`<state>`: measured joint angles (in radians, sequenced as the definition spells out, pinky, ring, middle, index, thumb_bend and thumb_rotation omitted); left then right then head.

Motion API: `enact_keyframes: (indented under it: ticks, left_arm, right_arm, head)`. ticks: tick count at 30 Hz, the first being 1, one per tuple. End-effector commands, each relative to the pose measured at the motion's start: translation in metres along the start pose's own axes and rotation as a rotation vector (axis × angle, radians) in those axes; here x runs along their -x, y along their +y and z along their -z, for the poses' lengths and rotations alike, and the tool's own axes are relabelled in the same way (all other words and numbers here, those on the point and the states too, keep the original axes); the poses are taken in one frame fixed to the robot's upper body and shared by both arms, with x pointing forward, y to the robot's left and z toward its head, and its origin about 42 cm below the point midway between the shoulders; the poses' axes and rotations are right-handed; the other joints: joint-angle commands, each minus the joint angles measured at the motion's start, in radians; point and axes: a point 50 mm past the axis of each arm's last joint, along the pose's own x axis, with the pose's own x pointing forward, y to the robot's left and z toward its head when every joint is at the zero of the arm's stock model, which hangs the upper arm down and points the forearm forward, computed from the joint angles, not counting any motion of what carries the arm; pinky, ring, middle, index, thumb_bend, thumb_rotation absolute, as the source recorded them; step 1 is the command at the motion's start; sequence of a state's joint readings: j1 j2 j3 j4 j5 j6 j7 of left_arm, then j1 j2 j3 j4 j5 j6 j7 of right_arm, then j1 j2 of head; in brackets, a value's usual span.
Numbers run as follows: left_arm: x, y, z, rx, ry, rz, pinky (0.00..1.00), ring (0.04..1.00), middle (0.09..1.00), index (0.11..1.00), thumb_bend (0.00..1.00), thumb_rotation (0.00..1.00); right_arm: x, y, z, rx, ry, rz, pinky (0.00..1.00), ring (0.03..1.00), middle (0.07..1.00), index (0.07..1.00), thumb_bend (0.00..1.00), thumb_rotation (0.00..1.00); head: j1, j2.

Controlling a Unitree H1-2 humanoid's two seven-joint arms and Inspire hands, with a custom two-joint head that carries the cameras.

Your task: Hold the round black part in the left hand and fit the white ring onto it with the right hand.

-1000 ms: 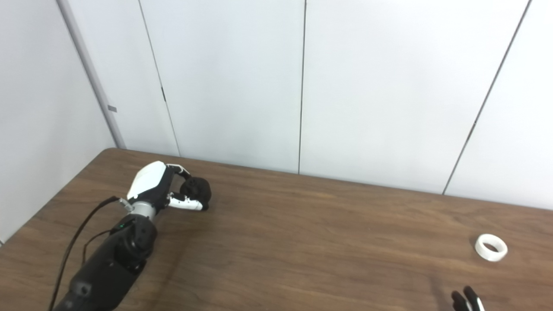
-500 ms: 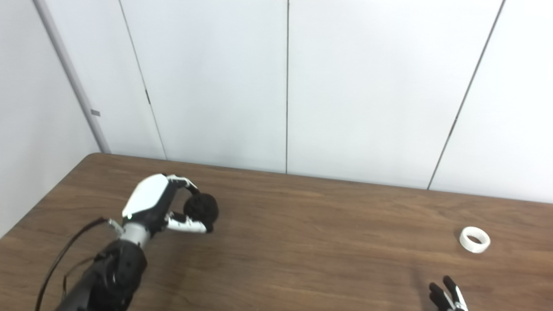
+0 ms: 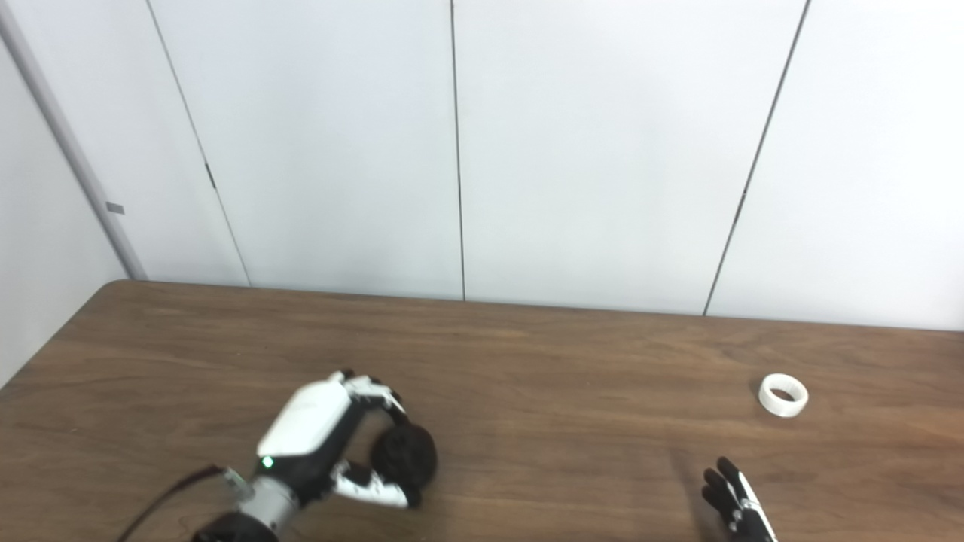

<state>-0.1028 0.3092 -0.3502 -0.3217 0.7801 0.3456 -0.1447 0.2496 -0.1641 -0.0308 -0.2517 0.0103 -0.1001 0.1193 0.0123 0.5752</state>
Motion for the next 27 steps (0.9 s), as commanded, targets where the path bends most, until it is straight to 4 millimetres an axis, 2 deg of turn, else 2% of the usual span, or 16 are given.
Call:
enact_keyframes:
  ticks: [1, 10, 23, 27]
  left_arm:
    - [0.000, 0.008, -0.013, -0.027, -0.073, -0.056, 1.00, 0.894, 0.792, 0.482, 0.52, 0.05]
    - [0.011, -0.027, -0.031, -0.037, -0.134, 0.008, 1.00, 0.901, 0.789, 0.483, 0.52, 0.05]
    - [0.017, -0.047, -0.036, -0.022, -0.139, 0.059, 1.00, 0.898, 0.795, 0.483, 0.52, 0.05]
    - [0.020, -0.055, -0.035, -0.013, -0.125, 0.063, 1.00, 0.900, 0.796, 0.483, 0.52, 0.05]
  right_arm:
    - [-0.004, 0.008, -0.010, -0.003, -0.026, -0.005, 1.00, 0.927, 0.936, 0.975, 0.70, 1.00]
    - [-0.006, 0.019, -0.020, -0.024, -0.027, -0.011, 1.00, 0.943, 0.947, 0.979, 0.62, 1.00]
    - [-0.012, 0.028, -0.042, -0.028, -0.027, -0.023, 1.00, 0.963, 0.955, 0.977, 0.60, 1.00]
    - [-0.014, 0.029, -0.046, -0.034, -0.028, -0.020, 1.00, 0.968, 0.953, 0.980, 0.64, 1.00]
  head:
    - [-0.010, 0.006]
    - [-0.059, 0.050]
    - [-0.107, 0.140]
    - [-0.113, 0.158]
